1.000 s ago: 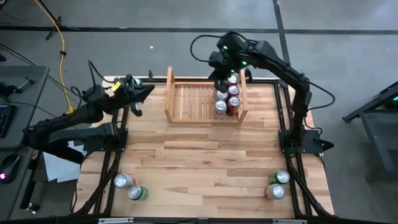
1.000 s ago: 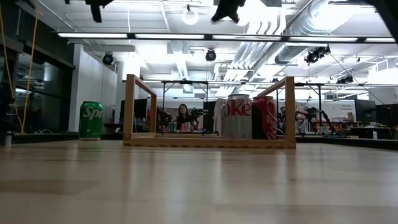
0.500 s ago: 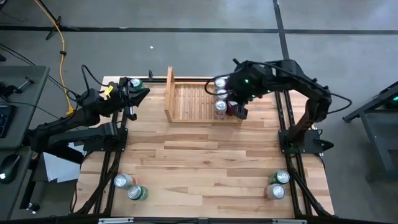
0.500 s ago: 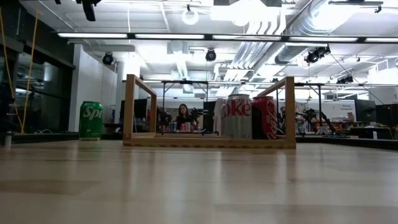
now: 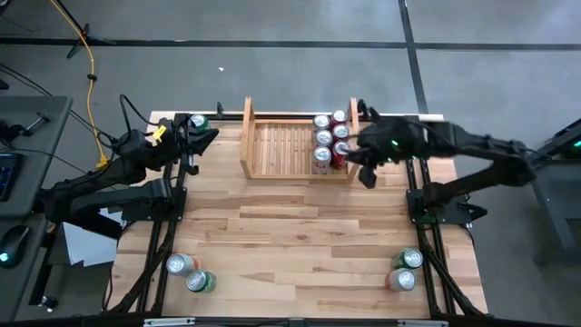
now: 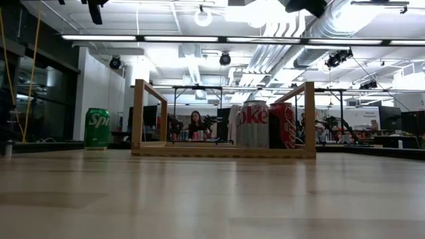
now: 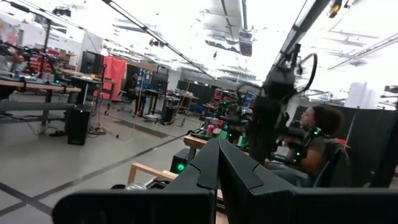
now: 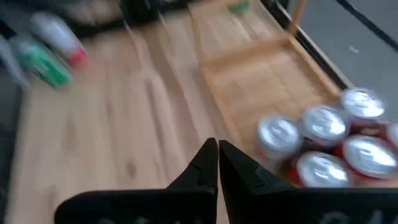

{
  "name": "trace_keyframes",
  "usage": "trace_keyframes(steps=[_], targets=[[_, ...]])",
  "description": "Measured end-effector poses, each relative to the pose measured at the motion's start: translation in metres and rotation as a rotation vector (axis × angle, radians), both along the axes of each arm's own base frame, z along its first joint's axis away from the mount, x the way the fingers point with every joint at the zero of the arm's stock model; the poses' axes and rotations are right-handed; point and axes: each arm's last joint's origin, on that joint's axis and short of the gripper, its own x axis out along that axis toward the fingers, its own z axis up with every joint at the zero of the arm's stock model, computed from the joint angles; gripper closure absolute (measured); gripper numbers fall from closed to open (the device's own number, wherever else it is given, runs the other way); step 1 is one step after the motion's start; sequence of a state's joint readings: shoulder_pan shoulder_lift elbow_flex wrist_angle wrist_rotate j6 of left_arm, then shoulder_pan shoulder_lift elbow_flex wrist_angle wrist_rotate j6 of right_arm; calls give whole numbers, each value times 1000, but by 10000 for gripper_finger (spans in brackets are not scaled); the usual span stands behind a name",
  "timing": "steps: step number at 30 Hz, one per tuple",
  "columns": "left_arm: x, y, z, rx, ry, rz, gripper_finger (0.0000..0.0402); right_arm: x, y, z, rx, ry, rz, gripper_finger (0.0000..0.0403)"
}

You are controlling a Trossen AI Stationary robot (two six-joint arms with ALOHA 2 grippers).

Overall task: Place canned beverage on shelf
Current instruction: Put the top right green soda can on the shelf

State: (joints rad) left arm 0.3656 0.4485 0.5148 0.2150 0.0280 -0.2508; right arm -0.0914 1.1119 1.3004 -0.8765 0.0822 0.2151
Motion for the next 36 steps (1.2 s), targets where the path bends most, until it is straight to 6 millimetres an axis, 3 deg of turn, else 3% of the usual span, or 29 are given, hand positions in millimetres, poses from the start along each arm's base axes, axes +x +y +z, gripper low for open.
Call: trace_keyframes(steps=[6,12,17,22,29,36], targets=[[2,2,2,-52,-40,7,401,-31,4,-29,89,-426,-27,403],[17,12,8,-226,57,135,382,-42,4,-35,52,-608,-49,403],[31,30,36,-285,376,394,316,-40,3,-36,24,-599,-57,403],[36,65,51,-336,687,724,222,-38,3,-38,29,-581,-59,403],[34,122,19,-595,859,924,108,-37,3,-43,33,-534,-60,403],[24,162,-19,-861,933,1134,74,-33,2,-46,53,-520,-69,403]])
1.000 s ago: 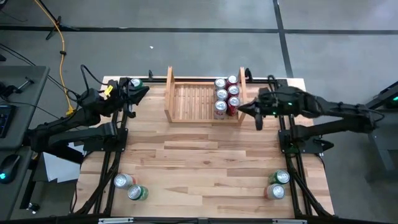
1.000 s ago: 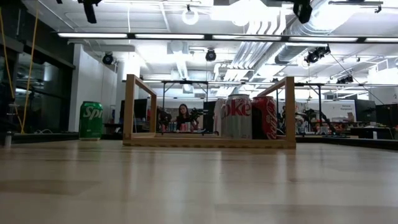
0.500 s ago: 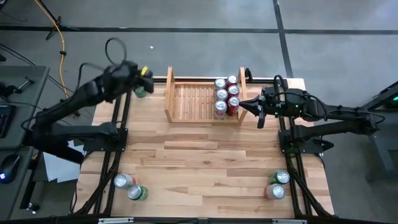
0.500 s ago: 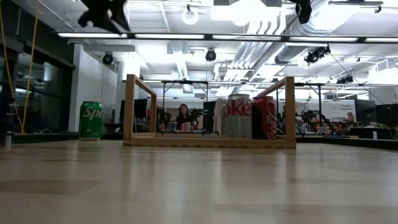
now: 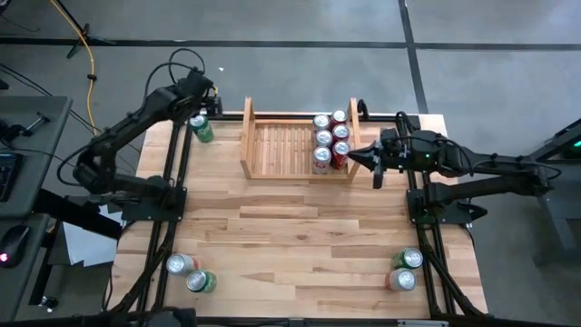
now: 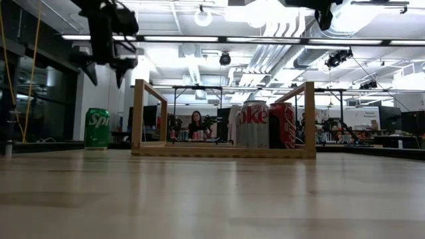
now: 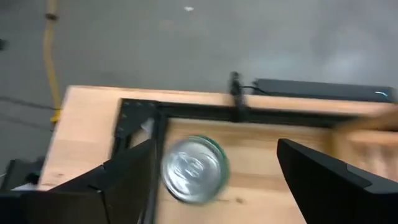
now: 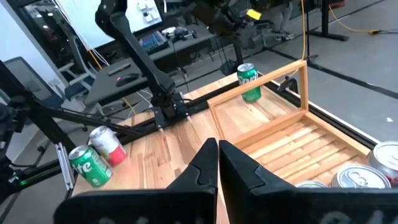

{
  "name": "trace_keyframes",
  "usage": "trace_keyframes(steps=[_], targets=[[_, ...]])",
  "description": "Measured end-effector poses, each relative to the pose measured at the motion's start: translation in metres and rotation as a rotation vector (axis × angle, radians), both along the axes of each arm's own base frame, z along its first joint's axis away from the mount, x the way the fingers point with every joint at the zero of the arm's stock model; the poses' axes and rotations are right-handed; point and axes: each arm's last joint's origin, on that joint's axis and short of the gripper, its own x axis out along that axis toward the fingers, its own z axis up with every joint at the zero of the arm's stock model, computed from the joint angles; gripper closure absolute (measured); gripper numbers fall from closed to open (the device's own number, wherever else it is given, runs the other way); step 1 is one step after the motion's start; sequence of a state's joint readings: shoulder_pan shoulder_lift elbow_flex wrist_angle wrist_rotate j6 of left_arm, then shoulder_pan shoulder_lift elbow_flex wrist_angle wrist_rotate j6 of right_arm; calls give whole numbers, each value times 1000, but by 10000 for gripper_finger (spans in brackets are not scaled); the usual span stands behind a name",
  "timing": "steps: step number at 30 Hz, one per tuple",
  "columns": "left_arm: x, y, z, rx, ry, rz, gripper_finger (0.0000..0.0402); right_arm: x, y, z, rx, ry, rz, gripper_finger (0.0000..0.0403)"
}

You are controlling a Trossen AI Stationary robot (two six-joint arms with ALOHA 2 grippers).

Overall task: Place canned beverage on shelf
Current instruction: Put the top right green soda can on the shelf

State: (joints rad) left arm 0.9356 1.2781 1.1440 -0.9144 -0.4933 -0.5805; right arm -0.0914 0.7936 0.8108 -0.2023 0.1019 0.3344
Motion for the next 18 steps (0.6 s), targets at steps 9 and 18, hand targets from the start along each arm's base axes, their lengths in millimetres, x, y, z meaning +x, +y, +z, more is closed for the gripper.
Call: trace_keyframes(steps=[9,18], targets=[[9,15,-19,18,-36,183,77,12,-1,-9,4,59,1,402],[15,-8,-44,30,-38,293,77,25,-2,-20,10,124,1,402]])
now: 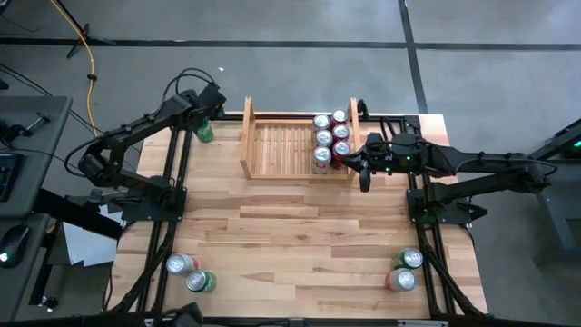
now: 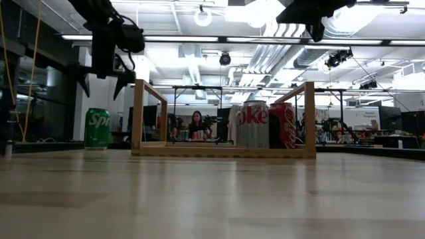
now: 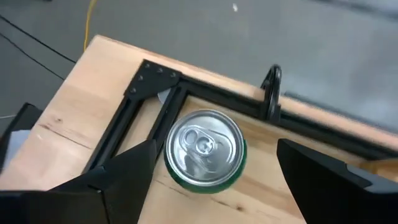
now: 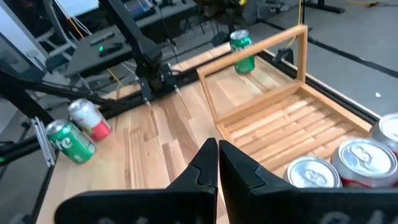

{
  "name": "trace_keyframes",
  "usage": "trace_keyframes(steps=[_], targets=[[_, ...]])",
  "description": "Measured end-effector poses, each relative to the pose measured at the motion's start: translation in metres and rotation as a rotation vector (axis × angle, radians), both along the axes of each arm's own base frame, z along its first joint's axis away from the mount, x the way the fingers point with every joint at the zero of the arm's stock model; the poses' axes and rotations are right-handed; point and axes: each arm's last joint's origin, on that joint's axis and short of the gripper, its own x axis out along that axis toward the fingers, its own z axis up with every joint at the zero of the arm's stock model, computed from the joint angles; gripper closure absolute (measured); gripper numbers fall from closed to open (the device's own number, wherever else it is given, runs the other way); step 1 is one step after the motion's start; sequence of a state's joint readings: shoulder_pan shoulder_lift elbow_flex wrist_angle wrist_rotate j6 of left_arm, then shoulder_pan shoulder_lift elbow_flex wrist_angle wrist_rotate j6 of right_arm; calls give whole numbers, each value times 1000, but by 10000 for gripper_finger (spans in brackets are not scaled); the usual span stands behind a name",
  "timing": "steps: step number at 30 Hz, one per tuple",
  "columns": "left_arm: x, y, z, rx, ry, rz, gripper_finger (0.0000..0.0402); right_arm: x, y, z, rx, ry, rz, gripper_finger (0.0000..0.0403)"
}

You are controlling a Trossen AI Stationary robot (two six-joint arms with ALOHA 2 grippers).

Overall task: Place canned beverage on shelf
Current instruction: Put the top right green soda can on the shelf

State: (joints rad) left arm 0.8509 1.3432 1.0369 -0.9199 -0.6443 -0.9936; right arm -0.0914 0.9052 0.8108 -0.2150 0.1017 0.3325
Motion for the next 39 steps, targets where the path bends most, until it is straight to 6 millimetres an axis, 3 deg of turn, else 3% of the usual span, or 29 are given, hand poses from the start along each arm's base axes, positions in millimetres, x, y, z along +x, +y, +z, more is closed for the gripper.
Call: trace_keyframes(steps=[5,13,39], targets=[[6,-18,-14,53,22,42,77,2,0,-6,-8,53,5,402],[3,-24,-33,88,13,112,78,1,0,-7,-38,79,20,402],[-8,-9,-34,145,43,155,78,1,0,-7,-34,79,19,402]])
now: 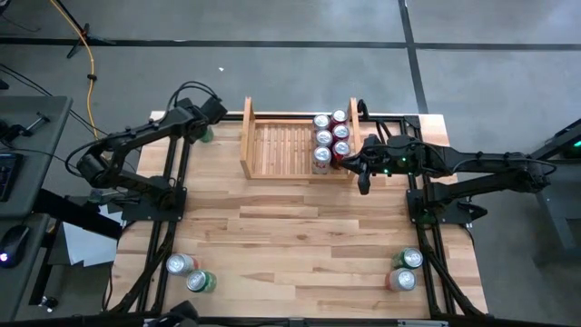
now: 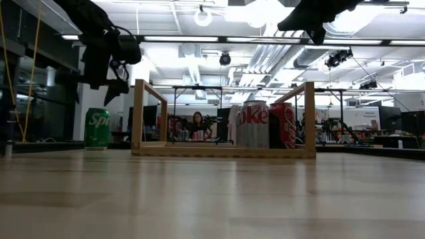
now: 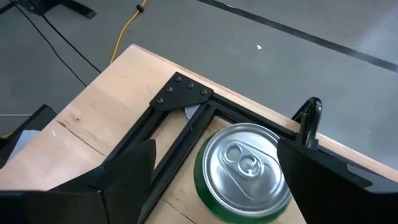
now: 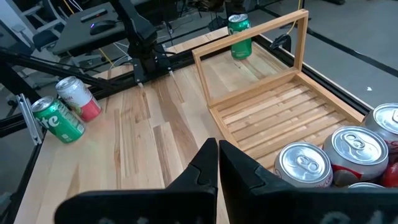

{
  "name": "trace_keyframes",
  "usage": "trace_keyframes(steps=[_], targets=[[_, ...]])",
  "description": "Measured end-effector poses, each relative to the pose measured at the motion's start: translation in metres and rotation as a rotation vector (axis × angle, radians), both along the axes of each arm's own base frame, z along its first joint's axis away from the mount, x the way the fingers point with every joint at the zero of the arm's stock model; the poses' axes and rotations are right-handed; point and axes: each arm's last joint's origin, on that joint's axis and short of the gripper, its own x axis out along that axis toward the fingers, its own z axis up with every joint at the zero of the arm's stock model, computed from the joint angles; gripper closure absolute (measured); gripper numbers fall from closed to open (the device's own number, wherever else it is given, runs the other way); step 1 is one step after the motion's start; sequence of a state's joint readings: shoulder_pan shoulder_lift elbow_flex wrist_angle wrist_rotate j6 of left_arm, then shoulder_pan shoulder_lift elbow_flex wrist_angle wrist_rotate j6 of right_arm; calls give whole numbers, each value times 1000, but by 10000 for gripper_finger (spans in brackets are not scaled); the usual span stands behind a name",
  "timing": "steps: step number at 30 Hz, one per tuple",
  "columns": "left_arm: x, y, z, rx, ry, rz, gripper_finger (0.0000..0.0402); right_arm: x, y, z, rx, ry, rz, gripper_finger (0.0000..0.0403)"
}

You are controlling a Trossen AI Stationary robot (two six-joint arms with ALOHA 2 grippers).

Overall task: Place canned beverage on shelf
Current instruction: Put the top right green soda can on the shelf

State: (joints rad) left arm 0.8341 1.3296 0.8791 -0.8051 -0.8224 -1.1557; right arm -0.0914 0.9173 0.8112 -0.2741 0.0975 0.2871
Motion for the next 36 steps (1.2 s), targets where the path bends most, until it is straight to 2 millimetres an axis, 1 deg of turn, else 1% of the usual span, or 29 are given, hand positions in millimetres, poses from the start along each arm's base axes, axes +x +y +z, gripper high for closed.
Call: trace_keyframes(steps=[27,36], targets=[[-1,1,0,-4,8,-4,78,0,0,0,0,0,-1,402],[-6,11,-4,-32,-11,10,78,0,0,0,3,0,-2,402]])
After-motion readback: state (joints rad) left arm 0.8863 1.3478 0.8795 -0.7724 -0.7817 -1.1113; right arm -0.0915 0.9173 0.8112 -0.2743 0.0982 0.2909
